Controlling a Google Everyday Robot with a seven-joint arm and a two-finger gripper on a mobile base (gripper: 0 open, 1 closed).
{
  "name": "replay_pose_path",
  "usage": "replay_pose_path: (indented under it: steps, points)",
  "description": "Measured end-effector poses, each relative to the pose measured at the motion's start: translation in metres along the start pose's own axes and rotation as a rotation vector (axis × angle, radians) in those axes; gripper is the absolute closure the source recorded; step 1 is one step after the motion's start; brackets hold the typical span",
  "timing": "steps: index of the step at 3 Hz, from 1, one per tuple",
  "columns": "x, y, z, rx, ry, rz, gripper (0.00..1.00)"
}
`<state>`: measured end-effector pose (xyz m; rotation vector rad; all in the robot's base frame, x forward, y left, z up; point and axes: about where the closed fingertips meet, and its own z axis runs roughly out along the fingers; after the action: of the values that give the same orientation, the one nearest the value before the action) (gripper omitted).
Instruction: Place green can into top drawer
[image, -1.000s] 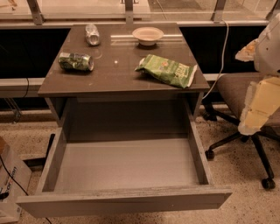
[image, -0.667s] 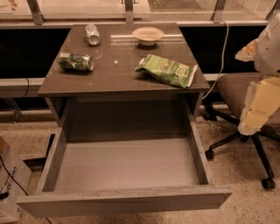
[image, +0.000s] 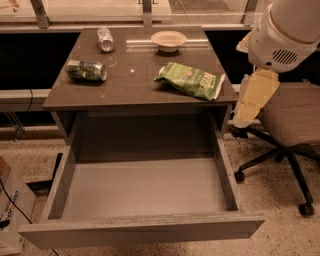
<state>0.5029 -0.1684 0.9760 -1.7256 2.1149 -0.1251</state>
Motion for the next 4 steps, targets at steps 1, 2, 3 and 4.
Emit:
replay_pose_path:
  steps: [1,2,3,4]
  points:
    - [0.000,0.000,0.000,0.000,0.000,0.000,0.00]
    - [-0.019,-0.003,0.018,0.005,-0.037,0.031,0.00]
    - [-0.075,-0.018,0.061,-0.029,-0.138,0.011,0.00]
    - [-0.108,-0.031,0.091,-0.062,-0.208,0.007,0.00]
